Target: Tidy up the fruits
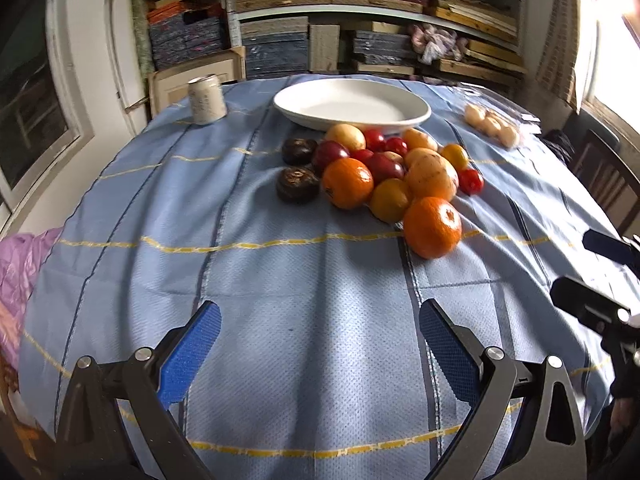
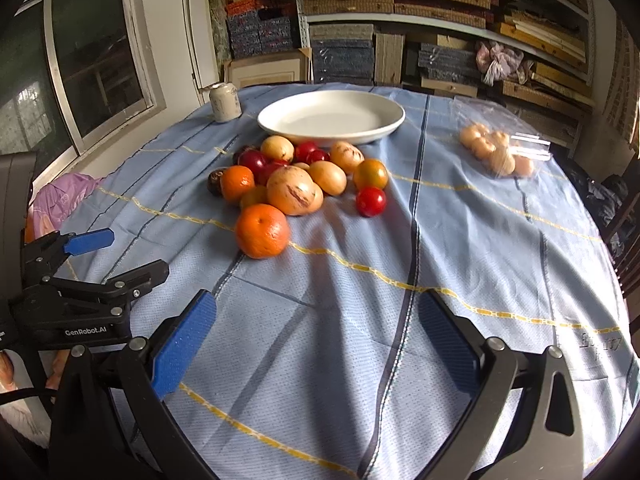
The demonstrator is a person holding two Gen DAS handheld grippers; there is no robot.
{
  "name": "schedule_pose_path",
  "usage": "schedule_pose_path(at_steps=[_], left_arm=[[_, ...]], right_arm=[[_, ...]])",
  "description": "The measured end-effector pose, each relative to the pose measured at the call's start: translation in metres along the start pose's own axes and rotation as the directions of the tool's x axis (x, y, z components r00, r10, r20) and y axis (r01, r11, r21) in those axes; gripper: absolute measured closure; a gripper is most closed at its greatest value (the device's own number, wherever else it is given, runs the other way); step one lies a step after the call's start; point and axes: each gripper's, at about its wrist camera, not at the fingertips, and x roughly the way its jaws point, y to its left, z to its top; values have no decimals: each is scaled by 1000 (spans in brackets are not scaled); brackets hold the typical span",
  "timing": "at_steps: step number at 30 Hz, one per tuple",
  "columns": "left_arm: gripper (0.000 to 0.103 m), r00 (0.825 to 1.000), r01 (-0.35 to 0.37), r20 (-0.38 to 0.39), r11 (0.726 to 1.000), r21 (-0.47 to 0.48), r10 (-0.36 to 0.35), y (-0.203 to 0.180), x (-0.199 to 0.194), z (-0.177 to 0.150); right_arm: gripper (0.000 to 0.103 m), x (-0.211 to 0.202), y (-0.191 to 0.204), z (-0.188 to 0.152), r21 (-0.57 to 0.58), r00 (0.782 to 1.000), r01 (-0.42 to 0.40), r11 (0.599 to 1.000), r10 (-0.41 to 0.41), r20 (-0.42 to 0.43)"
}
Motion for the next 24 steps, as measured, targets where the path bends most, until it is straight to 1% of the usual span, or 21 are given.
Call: schedule_pose_path(at_steps=[3,5,8,10,11,12,13,14,15,16,18,19,20,21,22,24], left_arm=[[3,1000,20,-4,999,45,-20,-6,7,1],[3,999,47,-23,997,58,-46,-8,15,4],[3,997,76,-32,996,53,-74,-4,24,12],[3,997,76,-17,996,41,-76,3,28,19],[3,997,73,-6,997,26,-73,8,29,21],[3,997,76,16,997,0,-76,16,30,24],[3,994,98,41,995,-18,-97,22,29,23],[3,989,133,73,990,-41,-129,28,28,22],[3,978,184,107,981,-63,-176,36,28,20],[3,974,204,113,976,-74,-195,39,29,20],[3,976,208,81,975,-73,-202,41,36,24],[3,979,199,68,978,-69,-194,41,38,26],[3,982,183,51,981,-67,-180,40,41,29],[3,984,174,37,982,-67,-172,40,44,32],[3,985,174,23,982,-70,-173,40,47,35],[3,984,178,25,981,-78,-177,41,50,38]], right_arm=[[4,8,-7,1,-6,1000,-18,1000,18,-20],[4,14,-9,1,-11,999,-22,1000,22,-37],[4,25,-15,7,-16,997,-29,999,28,-71],[4,31,-18,11,-16,994,-56,998,54,-90],[4,32,-19,13,-17,994,-63,998,61,-87],[4,30,-22,14,-24,995,-65,998,63,-71],[4,27,-25,15,-27,997,-59,998,58,-49],[4,22,-30,15,-24,998,-54,998,54,-20],[4,17,-35,14,-16,998,-56,998,56,17],[4,13,-42,13,-1,996,-74,997,74,55],[4,13,-52,13,26,984,-159,987,157,79],[4,19,-54,16,49,977,-211,976,209,51],[4,26,-53,21,65,971,-240,969,239,19],[4,34,-50,26,67,968,-251,966,252,-4],[4,39,-47,30,54,969,-244,968,245,-14],[4,48,-38,39,-8,985,-173,985,173,-22]])
